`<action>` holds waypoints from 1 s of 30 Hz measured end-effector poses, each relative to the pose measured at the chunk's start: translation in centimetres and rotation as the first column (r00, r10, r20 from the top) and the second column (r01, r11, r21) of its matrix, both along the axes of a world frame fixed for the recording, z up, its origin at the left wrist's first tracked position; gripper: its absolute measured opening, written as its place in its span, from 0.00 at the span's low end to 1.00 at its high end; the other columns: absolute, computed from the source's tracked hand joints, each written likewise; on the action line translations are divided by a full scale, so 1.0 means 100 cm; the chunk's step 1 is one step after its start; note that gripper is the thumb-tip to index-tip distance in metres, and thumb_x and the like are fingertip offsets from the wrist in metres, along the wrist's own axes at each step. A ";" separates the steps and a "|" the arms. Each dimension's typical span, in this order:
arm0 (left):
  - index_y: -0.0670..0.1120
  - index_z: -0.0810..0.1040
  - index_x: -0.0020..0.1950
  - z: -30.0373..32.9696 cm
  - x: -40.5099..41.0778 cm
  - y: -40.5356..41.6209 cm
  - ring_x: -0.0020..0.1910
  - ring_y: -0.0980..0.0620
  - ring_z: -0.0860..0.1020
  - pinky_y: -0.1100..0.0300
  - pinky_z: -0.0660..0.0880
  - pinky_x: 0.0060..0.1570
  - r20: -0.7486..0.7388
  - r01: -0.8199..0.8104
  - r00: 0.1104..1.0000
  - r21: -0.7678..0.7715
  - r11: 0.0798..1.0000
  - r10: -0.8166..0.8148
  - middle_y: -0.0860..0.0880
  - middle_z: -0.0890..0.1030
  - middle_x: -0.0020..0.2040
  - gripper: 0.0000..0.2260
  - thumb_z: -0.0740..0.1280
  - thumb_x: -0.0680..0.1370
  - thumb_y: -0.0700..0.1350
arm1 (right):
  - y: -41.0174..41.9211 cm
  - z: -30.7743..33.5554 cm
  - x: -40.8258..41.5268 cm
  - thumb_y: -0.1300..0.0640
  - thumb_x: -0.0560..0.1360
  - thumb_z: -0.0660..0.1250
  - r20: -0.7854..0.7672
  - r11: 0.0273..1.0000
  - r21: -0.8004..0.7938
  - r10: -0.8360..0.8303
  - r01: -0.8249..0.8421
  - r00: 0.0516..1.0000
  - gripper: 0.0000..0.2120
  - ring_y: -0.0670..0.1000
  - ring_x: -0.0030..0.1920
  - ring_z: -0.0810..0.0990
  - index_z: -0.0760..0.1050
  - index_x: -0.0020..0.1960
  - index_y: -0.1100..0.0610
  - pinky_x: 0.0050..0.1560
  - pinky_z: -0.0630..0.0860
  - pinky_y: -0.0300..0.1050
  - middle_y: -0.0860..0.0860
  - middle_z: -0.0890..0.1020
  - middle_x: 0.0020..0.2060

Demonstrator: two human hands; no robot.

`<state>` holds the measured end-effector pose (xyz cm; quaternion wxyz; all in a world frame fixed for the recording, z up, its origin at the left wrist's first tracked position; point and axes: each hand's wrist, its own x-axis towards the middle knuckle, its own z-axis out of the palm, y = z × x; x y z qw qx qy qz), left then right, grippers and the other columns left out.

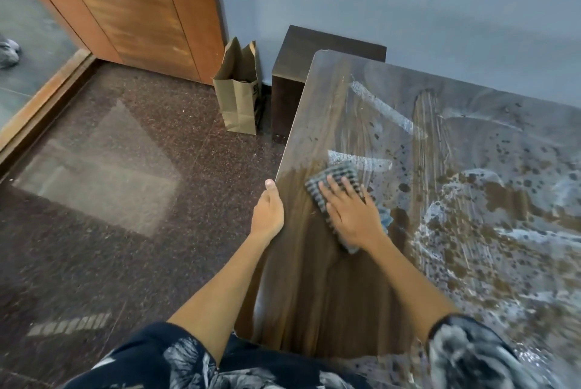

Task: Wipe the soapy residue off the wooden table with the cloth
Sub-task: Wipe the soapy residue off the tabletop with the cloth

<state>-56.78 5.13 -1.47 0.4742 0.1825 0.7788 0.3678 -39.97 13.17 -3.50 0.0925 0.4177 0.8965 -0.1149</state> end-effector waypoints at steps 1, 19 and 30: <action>0.45 0.65 0.71 0.000 0.003 -0.001 0.68 0.44 0.66 0.52 0.60 0.64 -0.022 0.004 1.000 0.006 1.000 -0.004 0.44 0.70 0.69 0.31 0.39 0.79 0.62 | 0.011 0.002 -0.013 0.45 0.82 0.38 0.019 0.997 -0.040 -0.069 0.070 0.997 0.23 0.51 0.76 0.44 0.43 0.76 0.43 0.74 0.44 0.56 0.42 0.44 0.76; 0.47 0.61 0.74 0.001 0.008 0.004 0.71 0.44 0.62 0.50 0.57 0.68 -0.063 -0.010 0.998 -0.003 1.000 0.010 0.45 0.66 0.72 0.30 0.39 0.79 0.62 | 0.050 0.012 -0.012 0.45 0.81 0.37 0.076 0.998 -0.016 0.067 -0.066 0.995 0.23 0.50 0.76 0.43 0.40 0.76 0.42 0.72 0.48 0.53 0.42 0.44 0.76; 0.45 0.60 0.74 -0.002 0.007 0.006 0.72 0.43 0.60 0.52 0.56 0.69 -0.060 -0.015 0.998 0.012 1.000 0.015 0.43 0.64 0.73 0.30 0.40 0.80 0.60 | -0.028 0.005 -0.014 0.46 0.79 0.40 -0.069 0.919 -0.099 0.376 -0.381 0.924 0.25 0.50 0.76 0.49 0.49 0.76 0.44 0.71 0.52 0.55 0.43 0.51 0.75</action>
